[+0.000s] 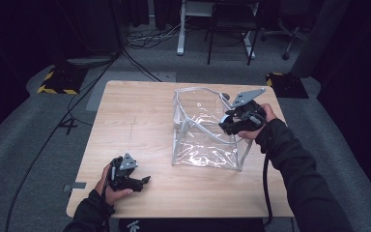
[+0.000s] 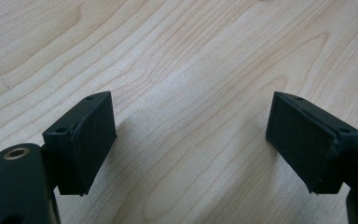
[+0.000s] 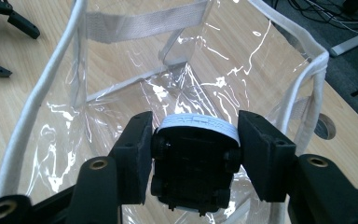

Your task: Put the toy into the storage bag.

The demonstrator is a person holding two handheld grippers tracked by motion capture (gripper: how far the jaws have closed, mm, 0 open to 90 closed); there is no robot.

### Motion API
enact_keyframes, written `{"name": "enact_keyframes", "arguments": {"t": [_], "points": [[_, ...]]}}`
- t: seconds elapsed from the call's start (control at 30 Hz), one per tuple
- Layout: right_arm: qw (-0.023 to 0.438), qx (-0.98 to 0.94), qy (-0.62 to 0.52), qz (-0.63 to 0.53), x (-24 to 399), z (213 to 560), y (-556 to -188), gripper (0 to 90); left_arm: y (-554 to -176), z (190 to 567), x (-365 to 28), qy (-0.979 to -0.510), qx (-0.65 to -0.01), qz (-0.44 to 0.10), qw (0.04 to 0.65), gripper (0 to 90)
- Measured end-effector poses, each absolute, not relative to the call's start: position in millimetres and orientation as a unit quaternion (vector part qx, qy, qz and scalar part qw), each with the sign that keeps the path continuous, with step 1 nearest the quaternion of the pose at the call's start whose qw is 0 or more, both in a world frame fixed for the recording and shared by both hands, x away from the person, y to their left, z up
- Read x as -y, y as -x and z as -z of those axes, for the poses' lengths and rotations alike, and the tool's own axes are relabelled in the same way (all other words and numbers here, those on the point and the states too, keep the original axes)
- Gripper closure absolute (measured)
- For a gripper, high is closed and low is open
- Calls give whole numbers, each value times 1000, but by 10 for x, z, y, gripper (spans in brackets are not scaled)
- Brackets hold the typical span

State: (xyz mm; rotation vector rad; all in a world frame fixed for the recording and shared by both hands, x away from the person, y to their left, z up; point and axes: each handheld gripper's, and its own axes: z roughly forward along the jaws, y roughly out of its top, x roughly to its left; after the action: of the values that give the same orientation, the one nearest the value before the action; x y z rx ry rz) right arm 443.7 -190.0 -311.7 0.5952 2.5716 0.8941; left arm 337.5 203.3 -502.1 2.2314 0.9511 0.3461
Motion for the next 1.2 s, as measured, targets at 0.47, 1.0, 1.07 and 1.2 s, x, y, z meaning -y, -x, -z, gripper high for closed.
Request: {"name": "enact_keyframes", "arguments": {"t": [0.47, 1.0, 1.07, 1.2], "points": [[166, -920, -208, -287, 1974, 3116, -4414, 475, -3375, 5021, -2033, -857, -365, -133, 339, 162], [142, -929, -214, -264, 1996, 3098, -4341, 475, -3375, 5021, -2033, -857, -365, -133, 339, 162], [143, -930, -213, -262, 1990, 3094, -4327, 475, -3375, 5021, -2033, -857, -365, -133, 339, 162], [136, -933, -215, -255, 1978, 3076, -4282, 475, -3375, 5021, -2033, -857, -365, -133, 339, 161]]}}
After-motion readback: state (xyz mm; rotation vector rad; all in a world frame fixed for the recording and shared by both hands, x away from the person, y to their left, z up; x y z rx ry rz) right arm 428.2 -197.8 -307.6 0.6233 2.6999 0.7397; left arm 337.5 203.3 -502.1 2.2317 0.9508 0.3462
